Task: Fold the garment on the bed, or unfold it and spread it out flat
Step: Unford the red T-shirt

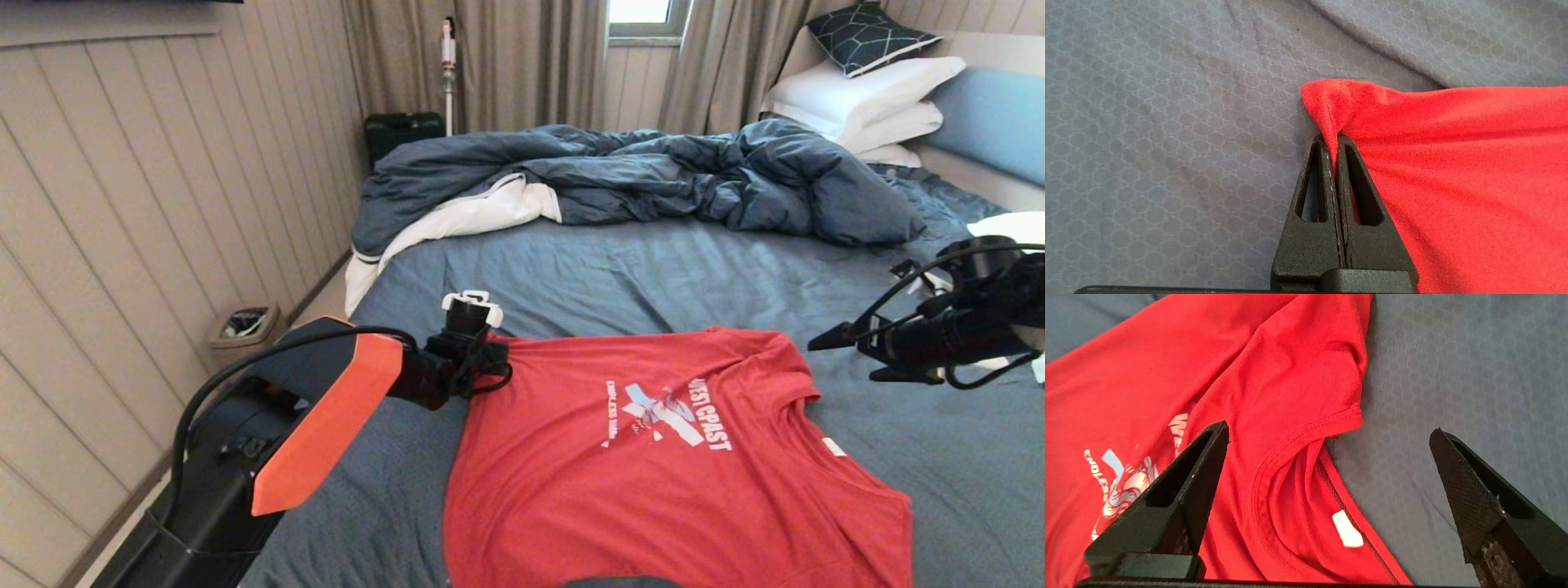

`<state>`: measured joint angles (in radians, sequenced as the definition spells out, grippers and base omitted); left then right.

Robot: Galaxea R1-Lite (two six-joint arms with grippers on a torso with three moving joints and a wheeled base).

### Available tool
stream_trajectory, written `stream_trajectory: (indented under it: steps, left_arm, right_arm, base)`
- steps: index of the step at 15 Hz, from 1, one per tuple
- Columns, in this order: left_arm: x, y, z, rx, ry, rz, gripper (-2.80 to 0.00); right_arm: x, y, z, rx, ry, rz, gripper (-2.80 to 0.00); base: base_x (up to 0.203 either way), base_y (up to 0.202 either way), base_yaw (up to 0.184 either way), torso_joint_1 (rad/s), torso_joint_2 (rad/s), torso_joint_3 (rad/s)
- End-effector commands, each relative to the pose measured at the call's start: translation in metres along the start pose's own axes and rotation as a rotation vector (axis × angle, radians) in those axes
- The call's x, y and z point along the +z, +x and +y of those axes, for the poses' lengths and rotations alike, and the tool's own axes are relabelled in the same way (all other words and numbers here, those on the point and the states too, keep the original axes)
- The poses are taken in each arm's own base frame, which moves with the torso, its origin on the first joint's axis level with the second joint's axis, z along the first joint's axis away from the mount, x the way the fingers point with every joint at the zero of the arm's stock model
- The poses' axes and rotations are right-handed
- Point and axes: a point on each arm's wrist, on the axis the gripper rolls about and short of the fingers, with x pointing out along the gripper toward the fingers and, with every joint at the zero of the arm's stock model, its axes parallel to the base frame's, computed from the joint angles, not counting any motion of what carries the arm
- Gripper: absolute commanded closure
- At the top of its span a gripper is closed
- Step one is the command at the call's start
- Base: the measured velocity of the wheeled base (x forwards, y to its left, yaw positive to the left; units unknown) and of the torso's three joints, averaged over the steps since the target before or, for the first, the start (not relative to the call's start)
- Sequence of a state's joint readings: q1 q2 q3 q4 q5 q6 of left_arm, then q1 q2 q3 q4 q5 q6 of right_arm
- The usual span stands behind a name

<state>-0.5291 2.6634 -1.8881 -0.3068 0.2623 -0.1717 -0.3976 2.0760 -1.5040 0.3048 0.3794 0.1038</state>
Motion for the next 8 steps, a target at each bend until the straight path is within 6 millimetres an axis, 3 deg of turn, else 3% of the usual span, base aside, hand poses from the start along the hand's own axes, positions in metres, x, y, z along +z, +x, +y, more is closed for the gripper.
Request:
stream_trajectory:
  steps: [1, 5, 8]
  left_arm:
    - [0.005, -0.002, 0.001, 0.002, -0.006, -0.013, 0.0]
    - [0.009, -0.004, 0.001, 0.032, -0.01, -0.033, 0.0]
    - [0.022, -0.007, 0.013, 0.051, -0.029, -0.066, 0.0]
  right_arm:
    - [0.0, 0.013, -0.005, -0.001, 0.007, 0.018, -2.8]
    - [0.006, 0.036, -0.012, -0.003, 0.007, 0.024, -2.8]
    - [0.012, 0.044, -0.004, -0.009, -0.017, 0.01, -2.8]
  base:
    - [0.0, 0.0, 0.0, 0.0, 0.0, 0.0]
    - [0.0, 0.0, 0.0, 0.0, 0.0, 0.0]
    - [0.0, 0.0, 0.0, 0.0, 0.0, 0.0]
